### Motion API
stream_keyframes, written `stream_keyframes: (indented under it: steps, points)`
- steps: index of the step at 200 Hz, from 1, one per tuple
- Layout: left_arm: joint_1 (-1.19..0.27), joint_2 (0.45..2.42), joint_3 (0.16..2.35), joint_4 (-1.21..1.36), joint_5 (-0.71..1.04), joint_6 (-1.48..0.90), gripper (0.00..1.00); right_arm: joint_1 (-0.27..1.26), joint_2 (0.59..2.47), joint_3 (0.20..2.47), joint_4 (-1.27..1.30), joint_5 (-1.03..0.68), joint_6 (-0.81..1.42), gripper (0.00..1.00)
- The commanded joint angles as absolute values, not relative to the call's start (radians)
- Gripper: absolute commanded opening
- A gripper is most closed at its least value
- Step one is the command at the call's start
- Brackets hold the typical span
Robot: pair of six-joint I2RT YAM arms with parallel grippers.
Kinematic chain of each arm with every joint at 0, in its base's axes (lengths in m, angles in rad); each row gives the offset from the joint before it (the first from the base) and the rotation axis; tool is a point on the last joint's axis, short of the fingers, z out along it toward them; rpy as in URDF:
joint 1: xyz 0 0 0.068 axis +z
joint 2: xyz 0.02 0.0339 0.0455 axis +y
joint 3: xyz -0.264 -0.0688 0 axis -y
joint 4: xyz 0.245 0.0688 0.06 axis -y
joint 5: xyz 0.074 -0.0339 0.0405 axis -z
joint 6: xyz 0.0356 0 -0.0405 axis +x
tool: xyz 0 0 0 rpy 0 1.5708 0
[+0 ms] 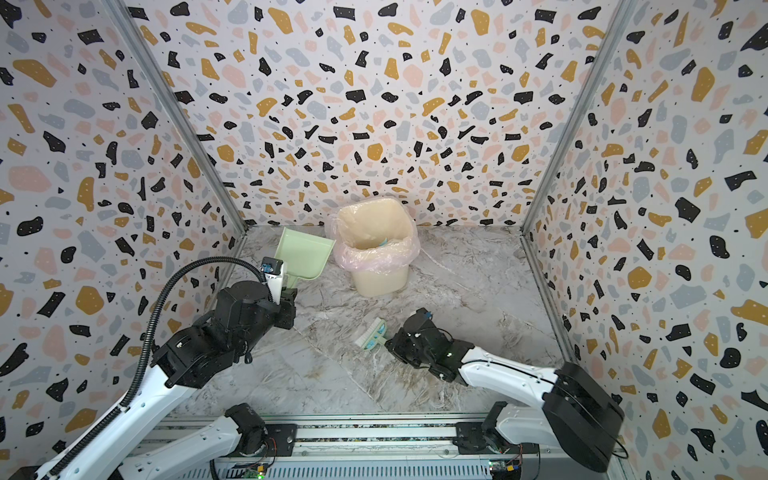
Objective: Sweep away the paper scraps from the table
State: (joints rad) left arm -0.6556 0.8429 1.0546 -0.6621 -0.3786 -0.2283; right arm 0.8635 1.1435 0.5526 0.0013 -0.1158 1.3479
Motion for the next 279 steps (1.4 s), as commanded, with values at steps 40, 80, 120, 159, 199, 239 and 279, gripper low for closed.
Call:
stream_keyframes:
  steps: [40,80,120,159,199,239,279]
  points:
    - [-0.672,0.883,0.991,-0.608,-0.204,-0.267,0.00,0.758,0.957,0.723,-0.472,-0.111,1.130,0.00]
    - [-0.800,0.895,0.939,-0.644,-0.211,-0.333,0.00,0.650,1.026,0.999,-0.701,-0.130,0.854,0.00]
    - [-0.972,0.924,0.862,-0.653,-0.212,-0.443,0.00,0.541,1.118,1.188,-0.875,-0.125,0.617,0.00]
    - [-1.123,0.941,0.779,-0.643,-0.198,-0.549,0.00,0.519,1.166,1.218,-0.914,-0.161,0.500,0.00]
    - [-1.243,0.981,0.716,-0.647,-0.202,-0.618,0.00,0.526,1.236,1.251,-1.001,-0.140,0.380,0.00]
    - [-1.275,1.021,0.680,-0.652,-0.224,-0.620,0.00,0.605,1.340,1.310,-1.064,-0.034,0.303,0.00]
    - [-1.293,1.091,0.678,-0.694,-0.232,-0.594,0.00,0.674,1.456,1.382,-1.072,0.027,0.266,0.00]
